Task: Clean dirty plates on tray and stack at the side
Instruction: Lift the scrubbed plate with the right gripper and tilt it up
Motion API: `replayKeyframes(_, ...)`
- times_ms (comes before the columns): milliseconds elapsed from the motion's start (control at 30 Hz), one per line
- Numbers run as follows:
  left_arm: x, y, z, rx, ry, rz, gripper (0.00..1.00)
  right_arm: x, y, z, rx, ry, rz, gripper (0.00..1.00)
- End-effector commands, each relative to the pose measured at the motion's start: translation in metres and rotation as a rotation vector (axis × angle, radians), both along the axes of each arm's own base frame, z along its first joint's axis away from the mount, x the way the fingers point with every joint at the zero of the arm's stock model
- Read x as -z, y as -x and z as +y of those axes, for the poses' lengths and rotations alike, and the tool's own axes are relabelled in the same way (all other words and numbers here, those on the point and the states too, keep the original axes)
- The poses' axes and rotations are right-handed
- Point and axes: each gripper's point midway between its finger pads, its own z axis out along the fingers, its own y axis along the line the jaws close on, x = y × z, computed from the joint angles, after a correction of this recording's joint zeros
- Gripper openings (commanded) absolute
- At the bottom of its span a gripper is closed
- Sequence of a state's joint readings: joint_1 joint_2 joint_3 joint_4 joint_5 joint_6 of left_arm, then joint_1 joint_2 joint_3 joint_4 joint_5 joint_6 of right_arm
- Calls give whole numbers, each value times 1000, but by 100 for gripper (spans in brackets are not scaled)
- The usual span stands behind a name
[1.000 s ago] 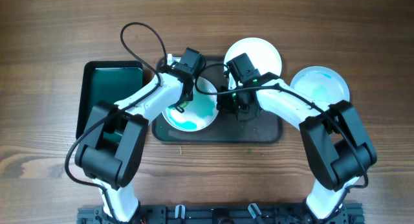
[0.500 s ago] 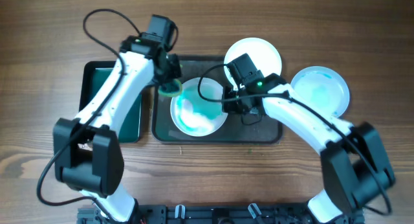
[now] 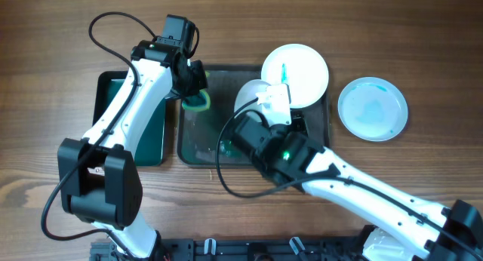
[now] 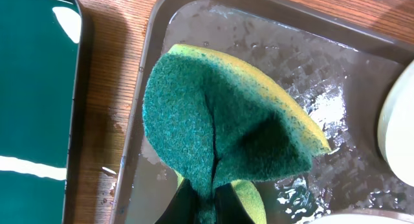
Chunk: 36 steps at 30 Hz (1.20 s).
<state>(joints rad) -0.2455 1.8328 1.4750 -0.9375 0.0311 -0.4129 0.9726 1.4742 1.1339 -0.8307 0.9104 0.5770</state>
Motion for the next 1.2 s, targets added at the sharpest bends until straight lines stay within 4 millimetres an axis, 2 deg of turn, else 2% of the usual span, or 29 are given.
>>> replayKeyframes(0,-9,-4,-6,19,31,-25,4,-60,7,-9,17,154,-261,4)
replayKeyframes(100,-10,-4,-6,19,31,-25,4,-94,22,-4,-11,347,-399,4)
replayKeyframes(167,-10,-4,-6,19,32,-26,4,-106,28,2,-25,422,-439,4)
replayKeyframes(233,-10,-4,-6,19,32,-28,4,-109,27,9,-40,432,-438,4)
replayKeyframes(400,-10,-4,-6,19,32,-28,4,-110,26,12,-35,398,-446,4)
replayKeyframes(500,-10,-5,-6,19,32,-28,4,-98,24,20,-96,378,-386,5)
replayKeyframes(567,-10,-5,-6,19,32,-28,4,-74,18,30,-179,300,-272,4)
replayKeyframes(633,-10,-4,-6,19,32,-28,4,-44,12,38,-233,149,-131,5)
replayKeyframes(733,-10,-4,-6,19,32,-28,4,-1,3,31,-170,-147,103,4)
replayKeyframes(867,-10,-4,-6,19,32,-26,4,40,-10,28,-132,-496,370,4)
replayKeyframes(933,-9,-4,-6,19,31,-24,4,66,-17,26,-112,-579,458,4)
replayKeyframes(1067,-9,-4,-6,19,31,-25,4,123,-10,32,-60,-619,642,4)
replayKeyframes(1133,-10,-4,-6,19,31,-25,4,138,-6,42,-61,-682,721,5)
replayKeyframes(1167,-10,-4,-6,19,31,-25,4,142,-4,44,-61,-708,750,8)
